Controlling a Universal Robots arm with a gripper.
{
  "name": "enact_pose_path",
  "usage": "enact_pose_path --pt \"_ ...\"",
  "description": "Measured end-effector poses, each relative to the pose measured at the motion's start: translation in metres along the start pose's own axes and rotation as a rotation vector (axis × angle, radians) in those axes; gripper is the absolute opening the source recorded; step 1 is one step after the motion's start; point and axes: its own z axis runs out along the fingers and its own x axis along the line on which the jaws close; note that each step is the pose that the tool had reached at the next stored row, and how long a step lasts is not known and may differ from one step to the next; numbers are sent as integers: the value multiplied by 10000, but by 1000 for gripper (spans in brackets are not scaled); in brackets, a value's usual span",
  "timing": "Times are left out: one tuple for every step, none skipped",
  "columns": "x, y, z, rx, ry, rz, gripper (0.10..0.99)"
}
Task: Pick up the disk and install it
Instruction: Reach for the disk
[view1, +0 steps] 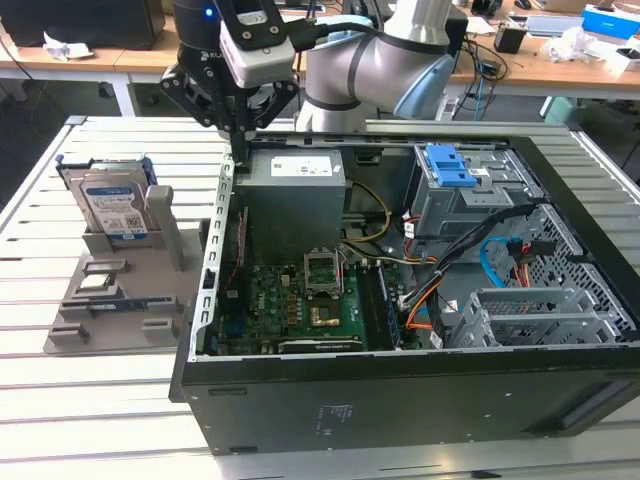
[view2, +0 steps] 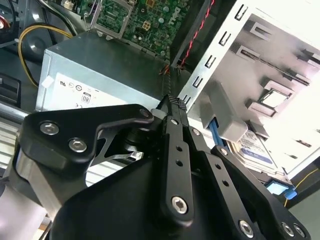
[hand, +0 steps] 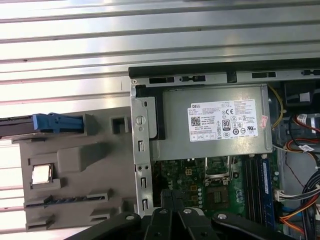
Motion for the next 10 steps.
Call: enact_pose_path --pt "19 -1 0 0 0 0 106" --pt "30 -2 -1 0 0 0 106" --pt "40 -3 -1 0 0 0 106" --pt "53 -4 -1 0 0 1 106" --pt "64 -5 -2 0 0 0 106" --pt "75 -5 -2 0 0 1 106" --pt "83 -6 -2 0 0 1 106" --pt "97 -7 -2 0 0 1 106" --pt "106 -8 -3 0 0 1 106" --pt "120 -9 -3 -1 0 0 106"
